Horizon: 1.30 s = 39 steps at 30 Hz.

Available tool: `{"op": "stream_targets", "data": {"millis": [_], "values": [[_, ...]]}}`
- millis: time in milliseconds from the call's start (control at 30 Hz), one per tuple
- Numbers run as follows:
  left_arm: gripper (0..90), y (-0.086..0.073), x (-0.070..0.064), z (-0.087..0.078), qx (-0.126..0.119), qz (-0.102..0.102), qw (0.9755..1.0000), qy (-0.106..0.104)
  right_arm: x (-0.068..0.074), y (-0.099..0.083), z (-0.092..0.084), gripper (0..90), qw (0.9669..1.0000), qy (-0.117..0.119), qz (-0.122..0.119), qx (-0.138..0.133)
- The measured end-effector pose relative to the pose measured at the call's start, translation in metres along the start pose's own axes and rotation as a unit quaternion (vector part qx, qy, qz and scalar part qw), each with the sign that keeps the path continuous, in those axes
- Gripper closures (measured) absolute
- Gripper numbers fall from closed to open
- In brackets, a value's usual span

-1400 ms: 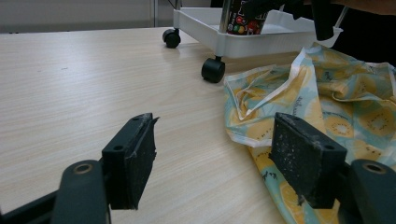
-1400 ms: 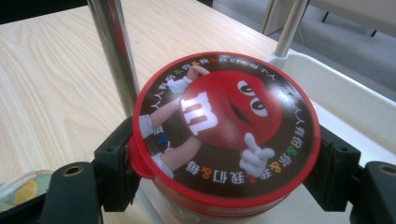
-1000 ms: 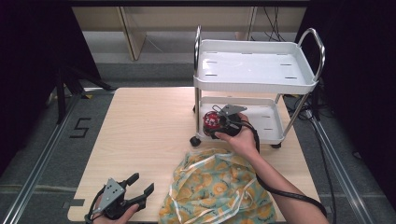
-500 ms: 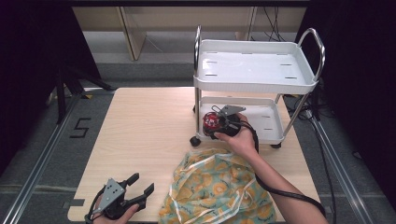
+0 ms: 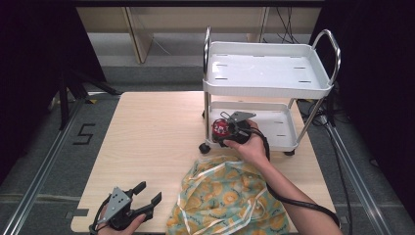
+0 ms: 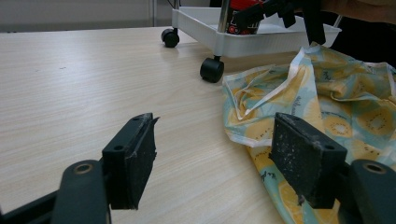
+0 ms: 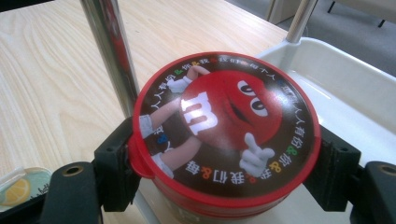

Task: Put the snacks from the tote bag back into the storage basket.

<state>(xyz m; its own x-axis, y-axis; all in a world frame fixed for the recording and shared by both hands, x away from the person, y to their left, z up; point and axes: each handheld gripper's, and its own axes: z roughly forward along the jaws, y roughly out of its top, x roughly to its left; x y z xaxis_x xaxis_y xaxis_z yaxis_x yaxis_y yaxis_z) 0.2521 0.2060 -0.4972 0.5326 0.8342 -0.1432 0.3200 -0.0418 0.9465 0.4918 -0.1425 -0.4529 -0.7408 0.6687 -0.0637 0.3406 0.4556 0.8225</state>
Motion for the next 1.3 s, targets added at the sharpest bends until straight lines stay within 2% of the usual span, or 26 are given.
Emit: {"op": "stream_targets", "data": {"millis": [33,67,167,200,267,333,400,433,500,567,667,1133,1267,1300], "values": [[30.0,0.0000,0.0000,0.0000,0.000,0.000,1.0000,0.000,0.0001,-0.0002,0.0002,26.2,1.0000,0.000,0.000,0.000],[30.0,0.0000,0.0000,0.0000,0.001,0.000,1.0000,0.000,0.0019,-0.0004,-0.0007,26.2,0.9999,0.004,0.010,0.002],[30.0,0.0000,0.0000,0.0000,0.000,0.000,1.0000,0.000,0.0007,-0.0012,0.0013,26.2,1.0000,0.005,0.004,0.002],[30.0,0.0000,0.0001,-0.0001,0.000,0.000,1.0000,0.000,0.0019,-0.0015,-0.0001,26.2,0.9999,0.004,0.011,0.005],[30.0,-0.0001,0.0000,0.0001,0.001,0.000,1.0000,0.000,0.0018,-0.0022,0.0017,26.2,0.9999,0.007,0.012,0.003],[30.0,-0.0001,-0.0003,0.0003,0.001,-0.001,1.0000,0.000,0.0007,-0.0024,0.0027,26.1,1.0000,0.006,0.006,0.004],[30.1,0.0001,0.0001,0.0004,0.001,0.003,1.0000,-0.002,0.0019,-0.0029,0.0031,26.1,0.9999,0.008,0.011,0.007],[30.1,-0.0001,-0.0004,0.0003,0.000,-0.002,1.0000,0.000,0.0012,-0.0030,0.0039,26.1,0.9999,0.008,0.004,0.007],[30.0,-0.0001,0.0000,0.0003,0.001,0.000,1.0000,0.000,0.0037,-0.0030,0.0028,26.1,0.9997,0.010,0.020,0.009],[30.0,-0.0001,-0.0001,0.0003,0.001,0.000,1.0000,-0.001,0.0023,-0.0041,0.0040,26.1,0.9998,0.002,0.016,0.013],[30.0,-0.0001,-0.0001,0.0002,0.001,0.000,1.0000,0.000,0.0006,-0.0039,0.0050,26.1,0.9999,0.005,0.004,0.009],[30.0,0.0000,0.0001,0.0003,0.003,0.004,1.0000,-0.002,0.0004,-0.0047,0.0045,25.4,0.9999,0.011,0.009,0.008],[29.9,0.0000,0.0001,0.0003,0.003,0.003,1.0000,-0.002,0.0002,-0.0044,0.0043,22.5,0.9998,0.014,0.007,0.011],[29.9,-0.0001,0.0000,0.0004,0.003,0.003,1.0000,-0.002,0.0018,-0.0042,0.0032,20.7,0.9997,0.012,0.018,0.013]]}}
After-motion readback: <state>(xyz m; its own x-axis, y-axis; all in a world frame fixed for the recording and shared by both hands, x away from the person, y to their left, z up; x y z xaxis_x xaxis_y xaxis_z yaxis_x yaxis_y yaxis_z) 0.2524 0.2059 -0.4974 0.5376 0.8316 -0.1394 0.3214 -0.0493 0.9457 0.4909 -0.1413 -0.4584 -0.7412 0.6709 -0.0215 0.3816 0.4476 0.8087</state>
